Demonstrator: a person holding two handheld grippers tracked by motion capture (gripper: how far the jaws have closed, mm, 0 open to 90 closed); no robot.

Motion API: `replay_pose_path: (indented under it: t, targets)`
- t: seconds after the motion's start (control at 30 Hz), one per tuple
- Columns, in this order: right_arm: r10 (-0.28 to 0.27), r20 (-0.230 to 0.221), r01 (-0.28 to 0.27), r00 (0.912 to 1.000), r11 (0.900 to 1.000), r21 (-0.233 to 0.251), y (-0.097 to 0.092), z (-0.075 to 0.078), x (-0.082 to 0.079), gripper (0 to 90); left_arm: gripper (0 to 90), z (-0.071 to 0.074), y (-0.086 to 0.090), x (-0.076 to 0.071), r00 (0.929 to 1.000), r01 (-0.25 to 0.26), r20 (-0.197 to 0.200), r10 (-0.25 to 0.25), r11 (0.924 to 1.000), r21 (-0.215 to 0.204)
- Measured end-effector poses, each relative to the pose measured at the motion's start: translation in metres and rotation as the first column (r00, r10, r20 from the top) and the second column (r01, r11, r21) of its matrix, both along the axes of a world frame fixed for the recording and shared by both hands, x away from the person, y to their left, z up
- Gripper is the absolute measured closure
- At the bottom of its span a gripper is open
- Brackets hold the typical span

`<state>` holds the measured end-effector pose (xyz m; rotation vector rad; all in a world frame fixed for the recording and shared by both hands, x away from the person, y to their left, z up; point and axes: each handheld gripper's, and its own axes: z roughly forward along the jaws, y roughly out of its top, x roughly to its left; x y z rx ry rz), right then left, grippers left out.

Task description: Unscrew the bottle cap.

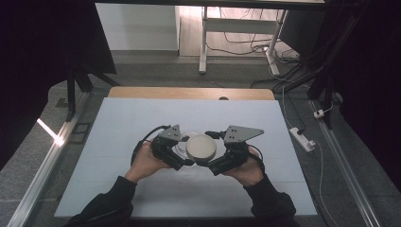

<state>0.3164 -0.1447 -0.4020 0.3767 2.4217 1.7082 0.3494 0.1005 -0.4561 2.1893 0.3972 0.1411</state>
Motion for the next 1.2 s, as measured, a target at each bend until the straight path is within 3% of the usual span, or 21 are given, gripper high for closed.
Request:
replay_pose_path:
  t: [0.53,0.87,1.2]
  targets:
    - [-0.037,0.01,0.037,0.9993,0.9992,-0.016,0.003,-0.015,-0.017,7.0,7.4,-0.003,0.005,0.011,0.996,-0.089,0.011,0.089,0.9959,-0.016]
    - [-0.05,0.029,0.05,0.9983,0.9985,-0.019,0.004,-0.027,-0.027,7.0,7.4,-0.003,0.007,0.019,0.993,-0.118,0.01,0.118,0.9926,-0.028]
    - [-0.065,0.014,0.065,0.9978,0.9972,-0.037,0.005,-0.047,-0.032,7.0,7.4,-0.002,0.005,0.027,0.9903,-0.138,0.016,0.138,0.99,-0.031]
